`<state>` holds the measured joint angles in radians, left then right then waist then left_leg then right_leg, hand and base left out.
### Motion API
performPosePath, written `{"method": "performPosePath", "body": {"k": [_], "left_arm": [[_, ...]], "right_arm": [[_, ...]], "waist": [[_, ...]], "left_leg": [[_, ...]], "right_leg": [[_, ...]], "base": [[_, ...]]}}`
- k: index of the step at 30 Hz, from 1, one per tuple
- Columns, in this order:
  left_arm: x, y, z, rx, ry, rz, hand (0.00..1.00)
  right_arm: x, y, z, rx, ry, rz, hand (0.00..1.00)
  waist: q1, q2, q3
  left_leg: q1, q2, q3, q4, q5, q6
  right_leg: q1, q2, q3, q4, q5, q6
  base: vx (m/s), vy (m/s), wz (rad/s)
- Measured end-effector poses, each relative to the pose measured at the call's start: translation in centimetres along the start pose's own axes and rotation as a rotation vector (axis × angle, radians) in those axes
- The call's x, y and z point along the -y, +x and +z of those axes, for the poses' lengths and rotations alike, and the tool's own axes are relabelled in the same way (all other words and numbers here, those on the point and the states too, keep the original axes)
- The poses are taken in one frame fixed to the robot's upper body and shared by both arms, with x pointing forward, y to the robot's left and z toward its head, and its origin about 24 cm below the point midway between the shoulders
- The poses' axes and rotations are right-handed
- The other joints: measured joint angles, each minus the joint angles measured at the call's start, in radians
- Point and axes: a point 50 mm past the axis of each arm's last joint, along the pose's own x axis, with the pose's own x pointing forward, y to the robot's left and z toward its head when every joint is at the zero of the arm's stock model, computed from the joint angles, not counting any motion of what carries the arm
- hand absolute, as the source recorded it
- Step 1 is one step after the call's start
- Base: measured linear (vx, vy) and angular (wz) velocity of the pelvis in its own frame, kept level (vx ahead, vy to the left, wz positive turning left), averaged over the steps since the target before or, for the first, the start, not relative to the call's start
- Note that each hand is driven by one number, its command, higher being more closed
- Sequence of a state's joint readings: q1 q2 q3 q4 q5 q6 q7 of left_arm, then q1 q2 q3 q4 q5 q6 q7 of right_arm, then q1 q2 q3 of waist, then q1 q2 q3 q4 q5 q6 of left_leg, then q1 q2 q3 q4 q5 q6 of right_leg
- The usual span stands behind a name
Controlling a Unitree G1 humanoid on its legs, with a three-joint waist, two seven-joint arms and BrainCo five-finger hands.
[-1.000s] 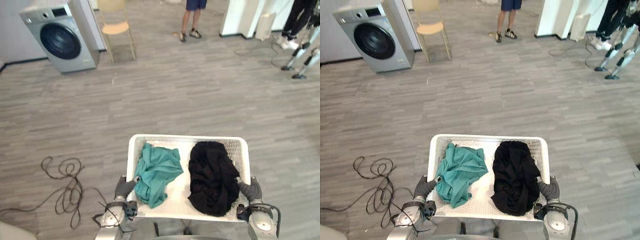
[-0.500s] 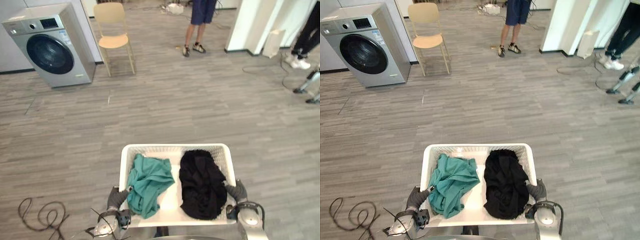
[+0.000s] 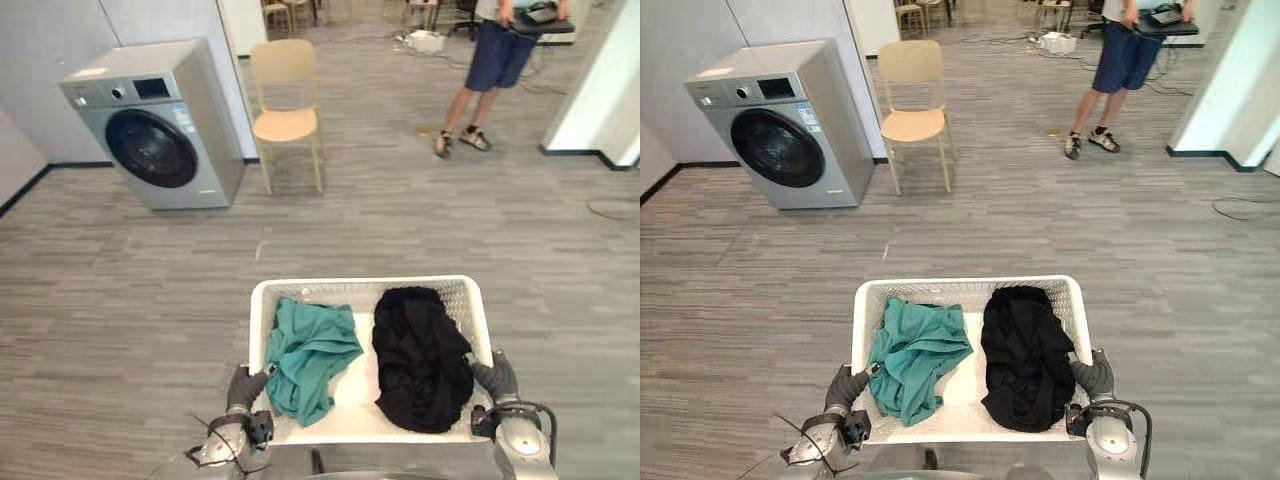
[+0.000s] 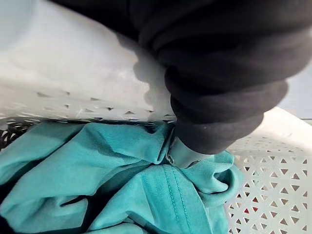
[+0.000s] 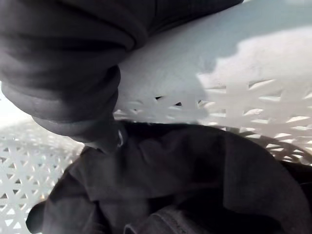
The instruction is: Pick up the laundry basket with both hands and put the clothes into the washing machine.
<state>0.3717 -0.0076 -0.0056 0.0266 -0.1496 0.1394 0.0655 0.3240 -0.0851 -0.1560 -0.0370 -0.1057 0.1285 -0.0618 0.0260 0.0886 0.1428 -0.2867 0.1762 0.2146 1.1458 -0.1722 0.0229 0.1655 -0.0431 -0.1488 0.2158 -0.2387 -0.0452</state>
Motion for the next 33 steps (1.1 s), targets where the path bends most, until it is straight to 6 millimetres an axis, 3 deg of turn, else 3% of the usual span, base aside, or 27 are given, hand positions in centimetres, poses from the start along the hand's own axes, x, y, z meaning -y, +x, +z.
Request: {"method": "performPosePath", "body": {"k": [2,3,4,5,6,7,8,9,10,11,12,13,14,16,19,20,21,22,23,25,26,27,28,29,30,32,33], "left_arm": [[-0.1,0.0,0.1,0.006,-0.015,0.006,1.0],[-0.1,0.0,0.1,0.008,-0.026,0.009,1.0],[-0.1,0.0,0.1,0.012,-0.028,0.01,1.0],[-0.1,0.0,0.1,0.015,-0.028,0.01,1.0],[-0.4,0.3,-0.1,0.002,-0.022,0.019,1.0],[-0.1,0.6,0.3,0.011,-0.021,0.012,1.0],[-0.2,0.8,0.6,0.021,-0.02,0.014,1.0],[-0.6,0.7,0.4,0.015,-0.017,0.027,1.0],[-0.5,0.7,0.0,0.0,-0.024,0.027,1.0],[-0.7,0.8,-0.3,-0.017,-0.015,0.032,1.0],[-0.8,1.1,-0.3,-0.023,0.0,0.03,1.0],[-0.8,1.3,-0.4,-0.038,0.004,0.03,1.0],[-0.6,1.2,-0.4,-0.037,0.006,0.025,1.0],[-0.7,1.2,-0.4,-0.038,0.037,0.013,1.0],[-0.7,1.7,0.3,-0.019,0.073,-0.004,1.0],[-0.7,1.7,0.5,-0.012,0.079,-0.008,1.0],[-0.7,1.6,0.9,0.003,0.089,-0.015,1.0],[-0.4,1.6,0.9,0.006,0.094,-0.028,1.0],[0.3,1.6,0.7,-0.001,0.083,-0.042,1.0],[0.9,1.4,0.7,0.007,0.075,-0.044,1.0],[1.2,1.4,1.1,0.025,0.06,-0.047,1.0],[1.1,1.2,1.4,0.039,0.047,-0.037,1.0],[1.0,1.1,1.4,0.046,0.044,-0.035,1.0],[1.0,0.9,1.5,0.053,0.038,-0.033,1.0],[0.5,0.6,1.4,0.054,0.032,-0.014,1.0],[-0.1,0.4,1.2,0.049,0.022,0.009,1.0],[-0.2,0.4,1.2,0.047,0.021,0.011,1.0]], "right_arm": [[-0.2,0.3,0.5,0.016,0.002,0.004,1.0],[-0.3,0.6,0.6,0.021,0.0,0.008,1.0],[-0.3,0.7,0.7,0.023,-0.002,0.007,1.0],[-0.2,0.8,0.7,0.025,-0.007,0.007,1.0],[-0.7,1.0,0.0,-0.007,0.01,0.011,1.0],[-0.5,1.2,0.1,-0.004,0.004,0.004,1.0],[-0.9,1.7,0.6,0.007,0.018,0.004,1.0],[-1.2,1.9,0.3,-0.008,0.015,0.01,1.0],[-1.1,1.7,0.0,-0.017,0.011,0.01,1.0],[-1.4,1.6,-0.9,-0.052,0.023,0.015,1.0],[-1.4,1.5,-1.1,-0.061,0.029,0.013,1.0],[-1.5,1.5,-1.3,-0.072,0.029,0.015,1.0],[-1.4,1.5,-1.4,-0.076,0.027,0.013,1.0],[-1.5,1.0,-2.0,-0.098,0.042,0.004,1.0],[-1.5,0.3,-2.2,-0.108,0.088,-0.029,1.0],[-1.5,0.2,-2.3,-0.111,0.095,-0.034,1.0],[-1.4,-0.1,-2.2,-0.103,0.101,-0.041,1.0],[-1.1,-0.3,-2.1,-0.098,0.099,-0.055,1.0],[-0.4,-0.3,-2.2,-0.099,0.074,-0.073,1.0],[0.2,-0.4,-1.6,-0.071,0.055,-0.082,1.0],[0.4,-0.5,-0.9,-0.039,0.057,-0.086,1.0],[0.5,-0.4,-0.3,-0.013,0.046,-0.077,1.0],[0.5,-0.3,0.0,0.001,0.044,-0.071,1.0],[0.1,-0.2,0.3,0.01,0.045,-0.058,1.0],[-0.2,-0.2,0.5,0.015,0.042,-0.043,1.0],[-0.9,-0.1,0.7,0.024,0.037,-0.015,1.0],[-0.9,-0.1,0.7,0.023,0.035,-0.014,1.0]], "waist": [[0.016,-0.002,0.002],[0.019,-0.005,0.003],[0.018,-0.008,0.002],[0.016,-0.012,0.0],[0.005,-0.059,-0.027],[-0.015,-0.063,-0.037],[-0.007,-0.074,-0.026],[0.002,-0.083,-0.025],[-0.001,-0.084,-0.038],[-0.018,-0.129,-0.037],[-0.024,-0.139,-0.039],[-0.04,-0.123,-0.03],[-0.047,-0.083,-0.01],[-0.059,-0.055,-0.01],[-0.077,-0.07,0.016],[-0.077,-0.067,0.008],[-0.08,-0.075,0.0],[-0.09,-0.078,0.0],[-0.102,-0.057,-0.005],[-0.103,-0.035,-0.017],[-0.105,-0.017,-0.012],[-0.09,-0.005,-0.012],[-0.085,0.004,-0.011],[-0.063,0.015,-0.008],[-0.047,0.012,-0.006],[-0.019,-0.004,0.0],[-0.009,-0.006,0.0]], "left_leg": [[-0.056,0.012,0.024,-0.135,-0.024,-0.011],[-0.078,0.013,0.047,-0.344,-0.02,-0.017],[-0.066,-0.01,0.043,-0.596,0.015,-0.048],[-0.051,-0.029,0.026,-0.702,0.103,-0.045],[-0.033,-0.103,0.047,-0.702,0.111,0.012],[-0.058,-0.116,0.04,-0.648,0.071,0.054],[-0.102,-0.105,0.034,-0.507,0.041,0.073],[-0.136,-0.12,0.036,-0.419,0.005,0.045],[-0.081,-0.149,0.018,-0.547,-0.006,0.033],[0.013,-0.215,0.025,-0.641,-0.038,0.088],[0.051,-0.244,0.018,-0.677,-0.043,0.094],[0.135,-0.263,0.001,-0.742,-0.044,0.097],[0.247,-0.26,-0.018,-0.829,-0.043,0.094],[0.368,-0.253,-0.039,-0.932,-0.042,0.089],[0.517,-0.247,-0.067,-1.001,-0.08,0.026],[0.539,-0.233,-0.064,-1.002,-0.099,-0.001],[0.57,-0.228,-0.052,-1.01,-0.122,-0.036],[0.599,-0.228,-0.065,-1.01,-0.135,-0.047],[0.633,-0.203,-0.102,-0.975,-0.148,-0.052],[0.559,-0.167,-0.129,-0.711,-0.142,-0.056],[0.454,-0.138,-0.137,-0.445,-0.06,-0.088],[0.343,-0.11,-0.154,-0.217,0.124,-0.129],[0.294,-0.091,-0.161,-0.113,0.149,-0.133],[0.22,-0.054,-0.166,0.043,0.132,-0.115],[0.157,-0.033,-0.171,0.113,0.096,-0.063],[0.068,-0.007,-0.144,0.048,0.038,-0.022],[0.042,0.0,-0.126,-0.009,0.012,-0.022]], "right_leg": [[0.048,-0.032,0.007,-0.033,-0.007,0.012],[0.09,-0.069,0.009,-0.041,-0.015,0.026],[0.131,-0.104,0.009,-0.033,-0.028,0.053],[0.142,-0.12,0.012,-0.023,-0.038,0.08],[0.159,-0.188,0.025,-0.004,-0.031,0.132],[0.146,-0.206,0.04,0.014,0.024,0.175],[0.146,-0.211,0.094,0.049,0.095,0.19],[0.146,-0.21,0.126,0.124,0.176,0.217],[0.123,-0.219,0.127,0.199,0.22,0.249],[0.039,-0.261,0.164,0.437,0.304,0.228],[-0.024,-0.272,0.182,0.574,0.291,0.199],[-0.14,-0.248,0.186,0.774,0.234,0.138],[-0.219,-0.2,0.158,0.844,0.152,0.115],[-0.331,-0.15,0.086,0.808,0.05,0.114],[-0.479,-0.107,-0.046,0.596,-0.009,0.081],[-0.505,-0.062,-0.067,0.43,0.017,0.085],[-0.5,-0.022,-0.075,0.191,0.11,0.081],[-0.499,-0.012,-0.061,0.194,0.176,0.037],[-0.48,0.01,-0.04,0.259,0.167,-0.014],[-0.44,0.006,-0.063,0.307,0.083,-0.03],[-0.398,0.021,-0.073,0.306,0.048,-0.042],[-0.348,0.043,-0.061,0.28,0.026,-0.053],[-0.311,0.061,-0.054,0.252,0.016,-0.055],[-0.226,0.096,-0.026,0.189,0.008,-0.063],[-0.149,0.109,0.005,0.128,0.003,-0.063],[-0.056,0.1,0.059,0.055,-0.011,-0.053],[-0.037,0.093,0.076,0.038,-0.017,-0.05]], "base": [[0.65,0.144,-0.28],[0.87,0.299,-0.15],[0.72,0.302,-0.11],[0.89,0.379,0.13],[0.59,0.258,0.41],[0.74,0.342,0.42],[0.77,0.438,0.09],[0.63,0.375,-0.14],[0.51,0.376,0.09],[0.41,0.227,0.39],[0.64,0.298,0.54],[0.7,0.229,0.33],[0.57,0.205,0.21],[0.54,0.164,0.2],[0.56,0.022,0.27],[0.71,-0.058,0.18],[0.6,-0.071,0.34],[0.67,-0.101,0.58],[0.71,-0.124,0.45],[0.69,-0.146,0.27],[0.64,-0.145,0.01],[0.63,-0.131,-0.12],[0.63,-0.095,-0.5],[0.73,-0.065,-0.62],[0.6,-0.041,-0.7],[0.53,0.006,-0.68],[0.59,0.064,-0.68]]}}
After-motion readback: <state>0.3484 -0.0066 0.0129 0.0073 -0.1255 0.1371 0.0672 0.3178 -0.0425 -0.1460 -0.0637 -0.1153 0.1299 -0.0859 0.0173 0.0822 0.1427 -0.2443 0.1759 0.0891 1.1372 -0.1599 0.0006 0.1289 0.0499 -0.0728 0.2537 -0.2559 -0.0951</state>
